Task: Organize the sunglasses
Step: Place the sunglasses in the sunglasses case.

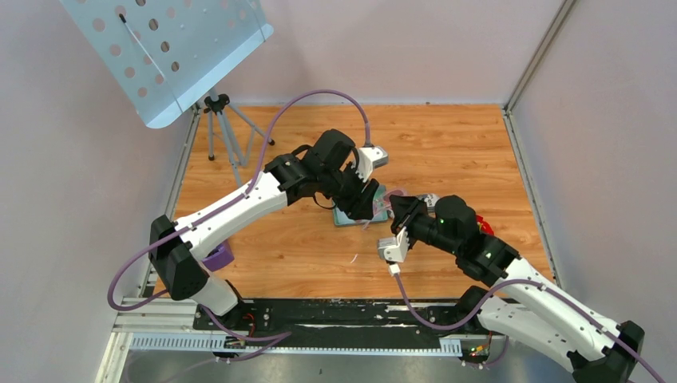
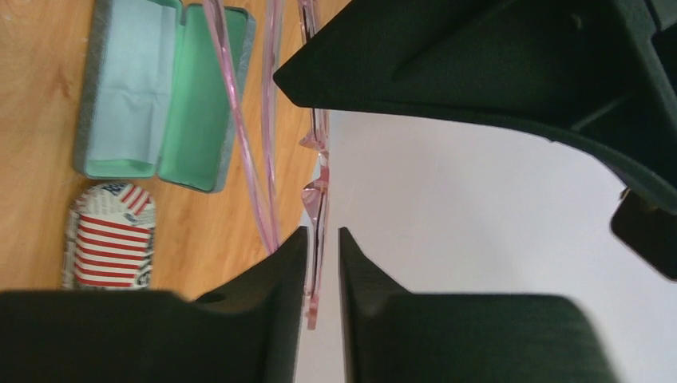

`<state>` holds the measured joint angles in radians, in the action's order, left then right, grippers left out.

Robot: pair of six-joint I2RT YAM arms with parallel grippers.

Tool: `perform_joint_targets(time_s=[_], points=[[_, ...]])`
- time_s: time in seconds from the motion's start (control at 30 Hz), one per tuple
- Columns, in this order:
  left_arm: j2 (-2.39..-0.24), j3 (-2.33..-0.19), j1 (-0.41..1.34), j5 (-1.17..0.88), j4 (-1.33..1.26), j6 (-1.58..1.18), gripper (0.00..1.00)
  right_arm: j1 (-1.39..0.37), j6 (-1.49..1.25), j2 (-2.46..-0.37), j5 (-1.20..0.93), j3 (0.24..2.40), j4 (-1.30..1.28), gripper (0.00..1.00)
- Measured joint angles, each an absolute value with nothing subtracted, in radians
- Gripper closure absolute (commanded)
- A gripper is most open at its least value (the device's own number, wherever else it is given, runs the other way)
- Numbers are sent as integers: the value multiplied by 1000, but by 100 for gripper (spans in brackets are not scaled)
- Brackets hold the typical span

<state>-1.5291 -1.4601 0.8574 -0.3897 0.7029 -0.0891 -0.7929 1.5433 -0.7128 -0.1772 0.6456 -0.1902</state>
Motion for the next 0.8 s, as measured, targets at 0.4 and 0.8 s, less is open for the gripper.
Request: perform_joint_targets(time_s=[0.4, 0.8], points=[[-1568, -1443, 854, -276, 691, 5, 61, -809, 1378, -638, -163, 857, -569, 39], [-1570, -1165, 852, -160, 505, 275, 61, -809, 798, -529, -70, 958, -861, 29]])
